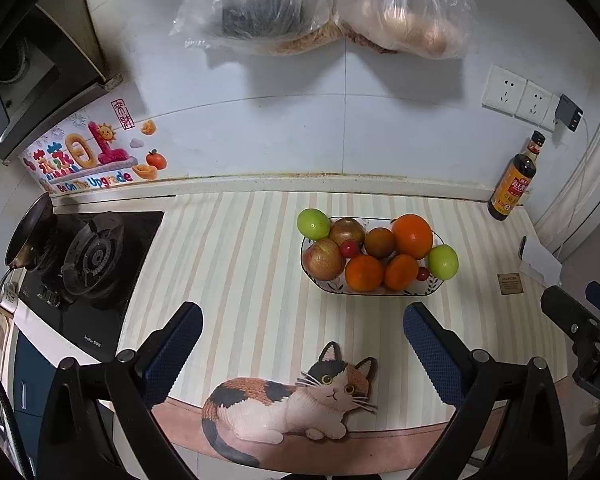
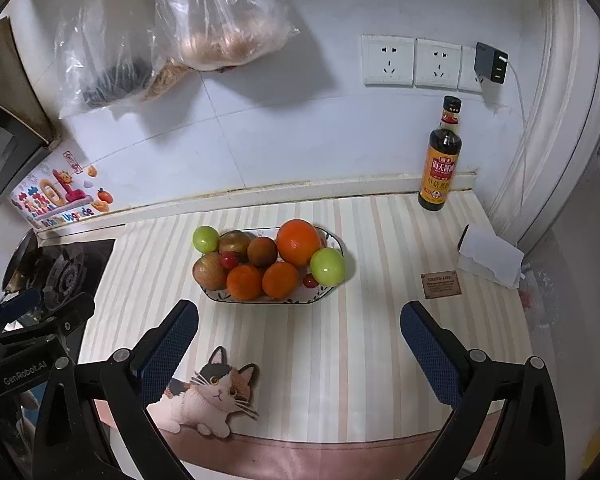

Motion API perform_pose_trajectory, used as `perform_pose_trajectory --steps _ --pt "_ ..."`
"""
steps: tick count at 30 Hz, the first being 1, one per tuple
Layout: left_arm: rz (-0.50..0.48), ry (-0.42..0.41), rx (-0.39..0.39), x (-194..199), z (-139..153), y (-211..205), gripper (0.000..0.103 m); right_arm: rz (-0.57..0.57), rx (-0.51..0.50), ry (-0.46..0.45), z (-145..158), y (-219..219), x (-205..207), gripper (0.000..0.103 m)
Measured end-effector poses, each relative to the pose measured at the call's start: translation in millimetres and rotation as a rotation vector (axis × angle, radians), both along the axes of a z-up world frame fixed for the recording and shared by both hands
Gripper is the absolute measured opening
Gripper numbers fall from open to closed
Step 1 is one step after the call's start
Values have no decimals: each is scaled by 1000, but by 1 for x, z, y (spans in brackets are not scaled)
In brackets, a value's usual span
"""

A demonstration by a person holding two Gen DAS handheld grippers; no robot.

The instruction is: Organize fruits

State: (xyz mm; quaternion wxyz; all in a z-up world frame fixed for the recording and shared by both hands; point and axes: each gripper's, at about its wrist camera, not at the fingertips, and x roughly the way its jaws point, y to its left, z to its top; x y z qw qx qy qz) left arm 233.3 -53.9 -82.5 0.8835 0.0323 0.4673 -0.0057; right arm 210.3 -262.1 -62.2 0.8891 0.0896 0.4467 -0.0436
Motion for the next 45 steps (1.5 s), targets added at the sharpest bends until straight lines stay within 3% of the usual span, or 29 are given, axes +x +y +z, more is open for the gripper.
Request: perform_pose_trajectory --steps 17,45 --pt "-16 26 -25 8 -6 -2 103 23 -6 30 -8 7 6 103" --pt "-3 -2 -7 -3 -3 9 103 36 -41 49 -6 19 5 103"
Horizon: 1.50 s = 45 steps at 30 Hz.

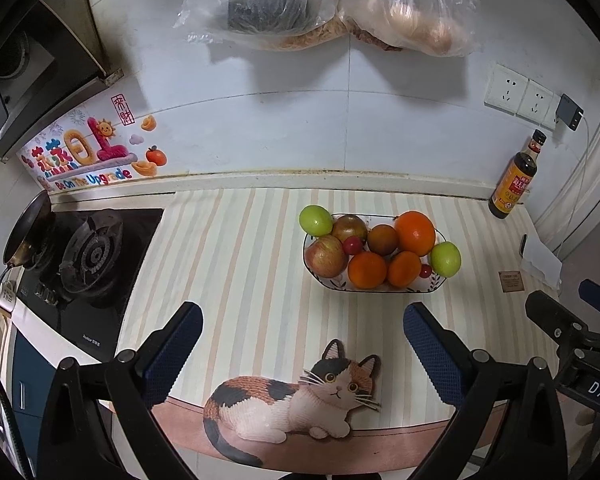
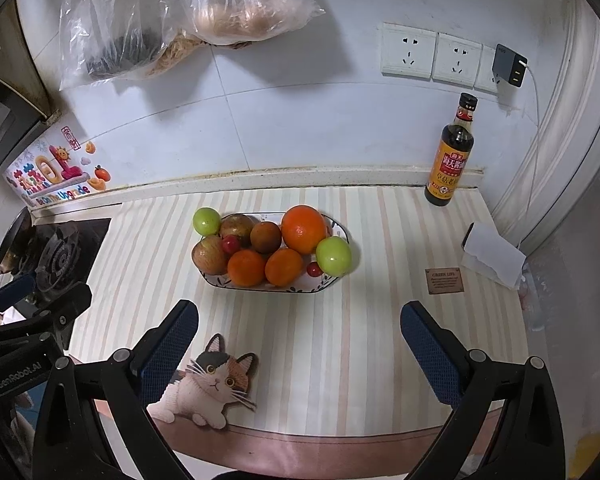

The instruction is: Organize fruits

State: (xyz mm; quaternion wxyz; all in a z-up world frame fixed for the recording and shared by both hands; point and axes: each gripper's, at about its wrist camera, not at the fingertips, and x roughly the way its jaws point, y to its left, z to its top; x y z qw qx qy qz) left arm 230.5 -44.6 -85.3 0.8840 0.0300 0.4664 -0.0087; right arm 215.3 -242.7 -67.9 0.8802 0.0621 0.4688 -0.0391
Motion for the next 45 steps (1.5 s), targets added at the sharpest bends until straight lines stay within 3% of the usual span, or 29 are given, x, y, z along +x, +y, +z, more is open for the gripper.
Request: perform_pose_trajectory --steps 45 --pt "-5 -24 13 -16 8 -3 103 -4 -20 -4 8 -1 -12 103"
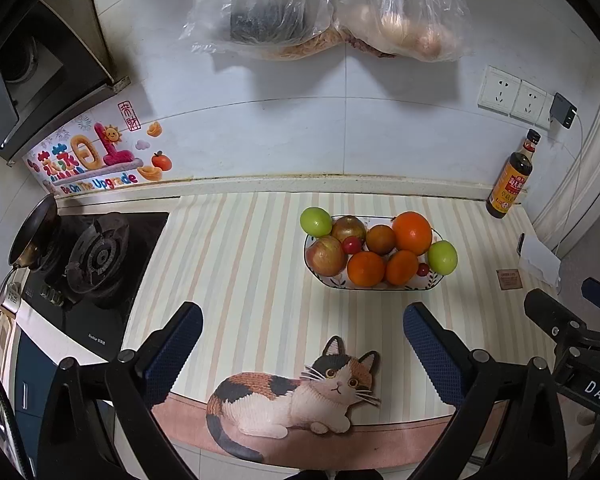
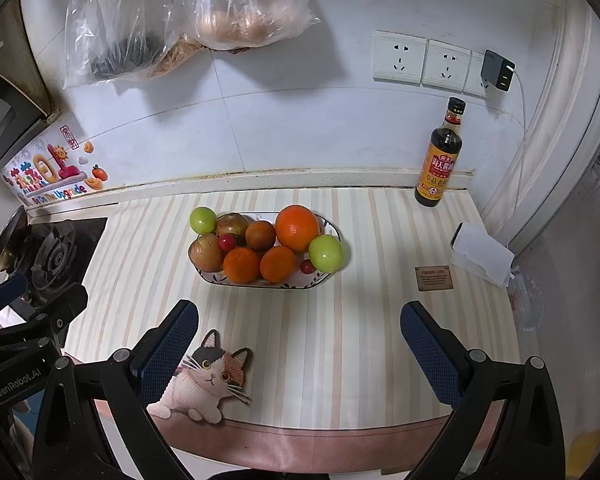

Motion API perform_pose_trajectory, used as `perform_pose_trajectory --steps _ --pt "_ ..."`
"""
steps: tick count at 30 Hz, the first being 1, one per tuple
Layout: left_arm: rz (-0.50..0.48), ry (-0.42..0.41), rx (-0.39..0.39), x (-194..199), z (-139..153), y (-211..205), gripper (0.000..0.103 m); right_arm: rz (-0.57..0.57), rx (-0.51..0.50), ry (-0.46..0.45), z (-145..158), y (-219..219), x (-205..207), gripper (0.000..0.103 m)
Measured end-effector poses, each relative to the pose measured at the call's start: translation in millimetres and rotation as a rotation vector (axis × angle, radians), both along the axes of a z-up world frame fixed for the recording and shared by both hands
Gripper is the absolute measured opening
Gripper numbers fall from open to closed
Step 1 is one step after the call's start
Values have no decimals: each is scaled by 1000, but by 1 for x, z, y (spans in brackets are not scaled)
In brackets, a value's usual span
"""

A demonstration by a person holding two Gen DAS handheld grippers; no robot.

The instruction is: Organize fruits

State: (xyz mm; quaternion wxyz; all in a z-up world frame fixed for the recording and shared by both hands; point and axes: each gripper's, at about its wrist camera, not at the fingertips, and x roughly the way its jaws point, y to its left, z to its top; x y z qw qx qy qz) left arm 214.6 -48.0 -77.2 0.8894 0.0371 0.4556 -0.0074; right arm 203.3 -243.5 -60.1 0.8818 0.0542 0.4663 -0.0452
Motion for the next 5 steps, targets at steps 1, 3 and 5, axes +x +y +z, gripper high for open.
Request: perform_pose_trajectory --steps 1,3,5 --pt "0 0 -1 0 0 0 103 0 1 0 1 -1 0 103" --pt "0 -2 0 0 0 0 103 0 1 -1 1 -1 -1 103" --pt "0 -2 0 -1 0 1 103 0 0 1 1 -1 -1 103"
